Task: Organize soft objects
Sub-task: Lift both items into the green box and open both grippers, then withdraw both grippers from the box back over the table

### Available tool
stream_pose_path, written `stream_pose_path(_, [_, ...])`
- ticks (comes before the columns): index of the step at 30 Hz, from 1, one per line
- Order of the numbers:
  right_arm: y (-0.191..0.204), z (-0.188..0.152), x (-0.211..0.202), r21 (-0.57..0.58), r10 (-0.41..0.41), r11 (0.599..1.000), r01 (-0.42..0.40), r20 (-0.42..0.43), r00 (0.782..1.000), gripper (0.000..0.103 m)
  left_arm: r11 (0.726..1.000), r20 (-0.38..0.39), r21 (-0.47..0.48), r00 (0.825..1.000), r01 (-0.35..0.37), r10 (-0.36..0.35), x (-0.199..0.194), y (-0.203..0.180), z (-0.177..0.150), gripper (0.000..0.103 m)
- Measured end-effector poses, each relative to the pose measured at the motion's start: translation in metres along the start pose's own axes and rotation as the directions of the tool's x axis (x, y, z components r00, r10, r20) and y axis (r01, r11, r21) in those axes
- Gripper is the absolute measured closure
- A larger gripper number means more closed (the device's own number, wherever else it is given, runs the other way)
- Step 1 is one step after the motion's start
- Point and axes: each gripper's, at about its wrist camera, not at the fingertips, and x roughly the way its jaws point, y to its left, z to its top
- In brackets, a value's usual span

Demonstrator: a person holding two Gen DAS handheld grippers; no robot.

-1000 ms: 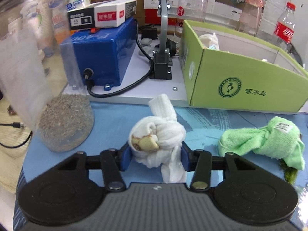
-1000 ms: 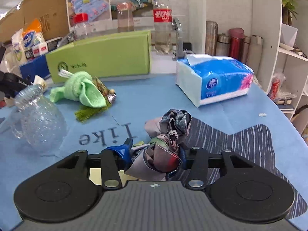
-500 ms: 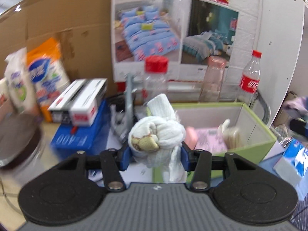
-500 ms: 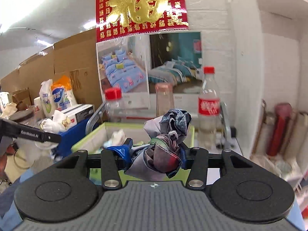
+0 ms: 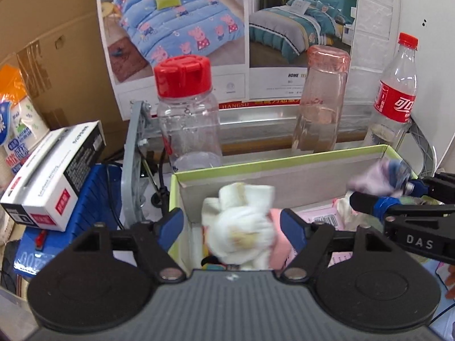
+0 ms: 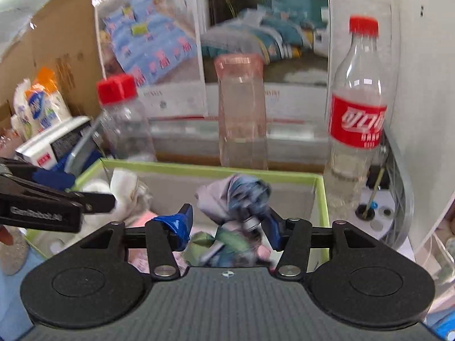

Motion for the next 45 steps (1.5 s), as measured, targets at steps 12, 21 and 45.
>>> stream_pose_path(12, [0.019, -0.007, -0.083, -0.045, 0.019, 0.999, -0.011, 0.172, 0.985, 0.050, 0.999, 0.053, -0.032, 0.999, 0.003, -0.001, -0.052, 0.006, -0.017, 0.025])
stream_pose_path(21, [0.037, -0.052, -0.144, -0.031, 0.032, 0.999, -0.027, 0.177, 0.984, 0.047, 0.999, 0.087, -0.053, 0.996, 0.012, -0.007, -0.112, 0.006, -0.055, 0.021])
stream_pose_path(45, [0.066, -0.118, -0.103, 0.073, 0.138, 0.988, -0.139, 0.014, 0.990, 0.040, 0.966, -0.121, -0.231, 0.988, -0.119, 0.092, -0.122, 0.073, -0.185, 0.000])
